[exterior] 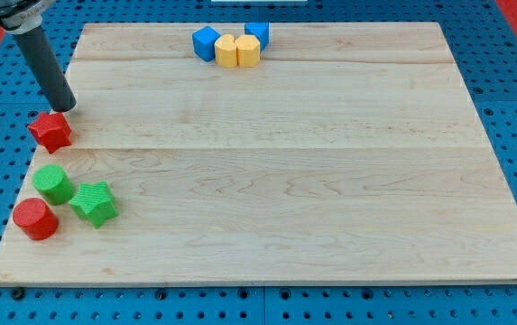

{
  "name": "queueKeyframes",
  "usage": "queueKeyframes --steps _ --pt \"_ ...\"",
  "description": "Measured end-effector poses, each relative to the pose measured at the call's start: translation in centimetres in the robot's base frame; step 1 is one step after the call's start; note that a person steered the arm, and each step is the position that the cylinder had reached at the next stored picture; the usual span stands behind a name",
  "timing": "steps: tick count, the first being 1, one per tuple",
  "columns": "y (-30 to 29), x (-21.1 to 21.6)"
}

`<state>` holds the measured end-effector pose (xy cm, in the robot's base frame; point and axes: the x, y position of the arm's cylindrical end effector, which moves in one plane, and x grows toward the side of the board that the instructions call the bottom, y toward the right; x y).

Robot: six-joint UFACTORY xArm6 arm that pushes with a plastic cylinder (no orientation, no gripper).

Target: Move the red star into the green circle

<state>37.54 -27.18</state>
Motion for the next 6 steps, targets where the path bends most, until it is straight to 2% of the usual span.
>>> queueKeyframes --steps 1,2,3,6 --pt "-1.0 2.1" --pt "2.9 4.1" --pt "8.2 4.2" --pt "6.8 1.5"
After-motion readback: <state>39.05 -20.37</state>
